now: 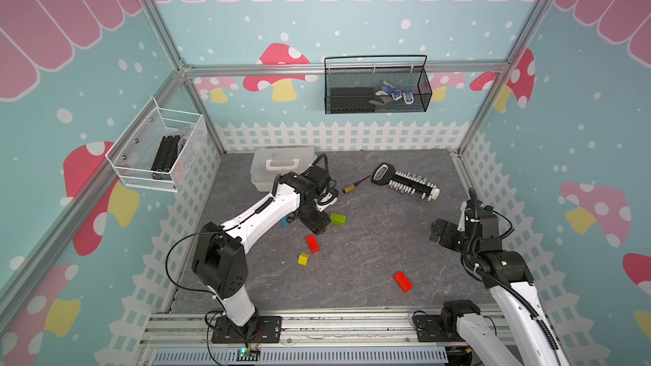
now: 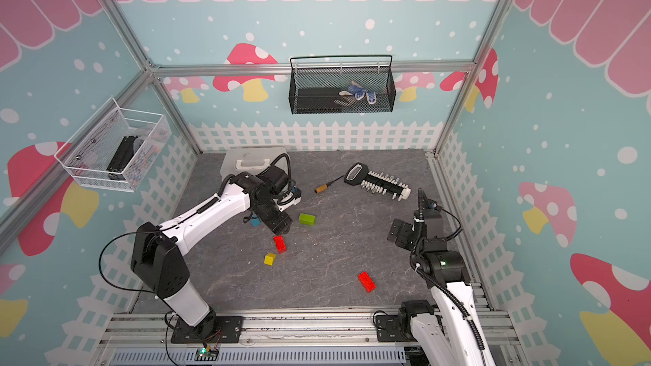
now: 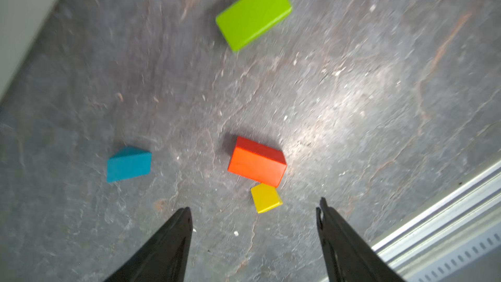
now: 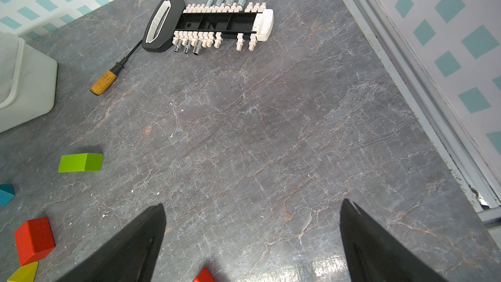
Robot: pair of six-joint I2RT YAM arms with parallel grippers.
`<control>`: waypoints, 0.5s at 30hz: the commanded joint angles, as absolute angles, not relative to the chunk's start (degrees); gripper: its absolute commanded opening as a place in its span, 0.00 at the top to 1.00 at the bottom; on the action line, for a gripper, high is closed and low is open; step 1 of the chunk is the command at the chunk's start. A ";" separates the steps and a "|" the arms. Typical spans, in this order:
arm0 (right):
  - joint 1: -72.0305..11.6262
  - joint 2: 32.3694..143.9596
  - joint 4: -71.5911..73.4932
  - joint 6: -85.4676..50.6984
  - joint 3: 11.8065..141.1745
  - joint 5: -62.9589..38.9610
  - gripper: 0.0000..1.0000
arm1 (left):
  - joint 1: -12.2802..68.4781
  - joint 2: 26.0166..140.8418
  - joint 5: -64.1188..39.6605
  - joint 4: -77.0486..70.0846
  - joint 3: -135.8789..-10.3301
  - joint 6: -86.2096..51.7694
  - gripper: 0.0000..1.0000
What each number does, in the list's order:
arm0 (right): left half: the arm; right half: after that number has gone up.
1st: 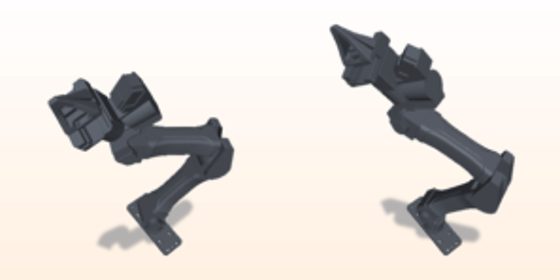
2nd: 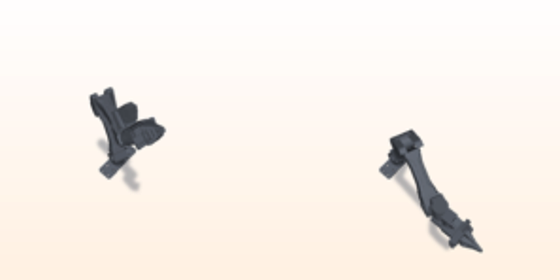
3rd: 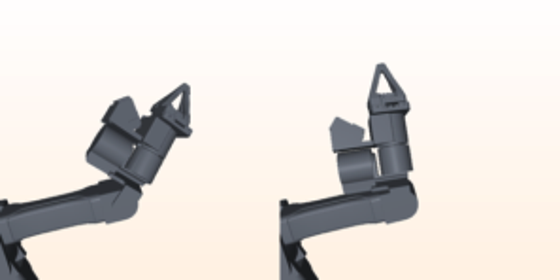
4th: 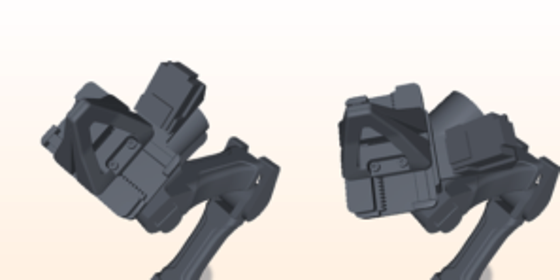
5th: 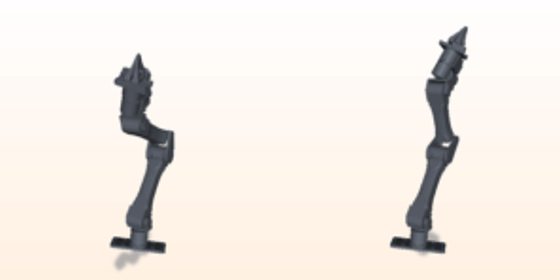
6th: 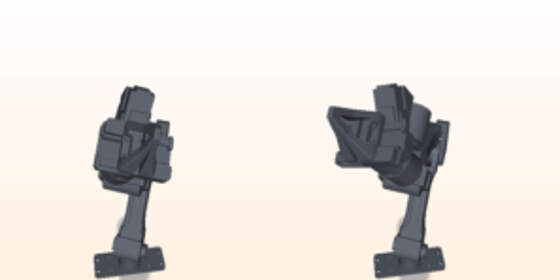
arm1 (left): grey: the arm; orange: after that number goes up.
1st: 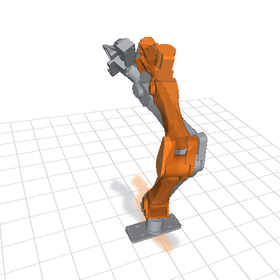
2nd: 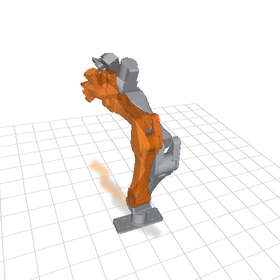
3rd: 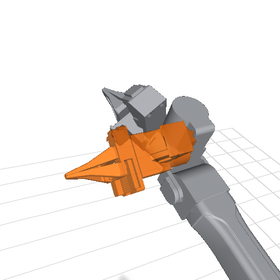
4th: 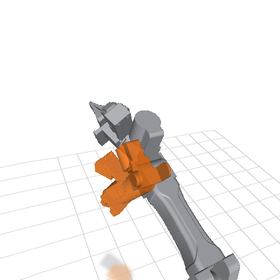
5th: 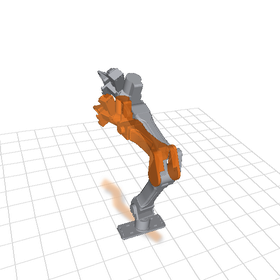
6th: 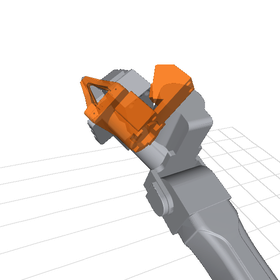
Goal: Assemble a piece of candy with building blocks
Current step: Pick up the building block from the center of the board.
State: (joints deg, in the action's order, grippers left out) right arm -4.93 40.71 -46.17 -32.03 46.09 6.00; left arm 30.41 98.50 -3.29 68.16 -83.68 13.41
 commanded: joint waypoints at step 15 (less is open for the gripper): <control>-5.27 40.05 -45.84 -33.31 44.69 5.71 0.00 | 29.35 97.60 -5.56 62.58 -74.57 15.19 0.01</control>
State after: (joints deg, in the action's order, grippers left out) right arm -4.93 40.62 -46.02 -32.29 45.08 5.89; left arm 29.26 97.93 -5.65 65.67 -75.02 13.87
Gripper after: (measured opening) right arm 0.992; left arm 0.992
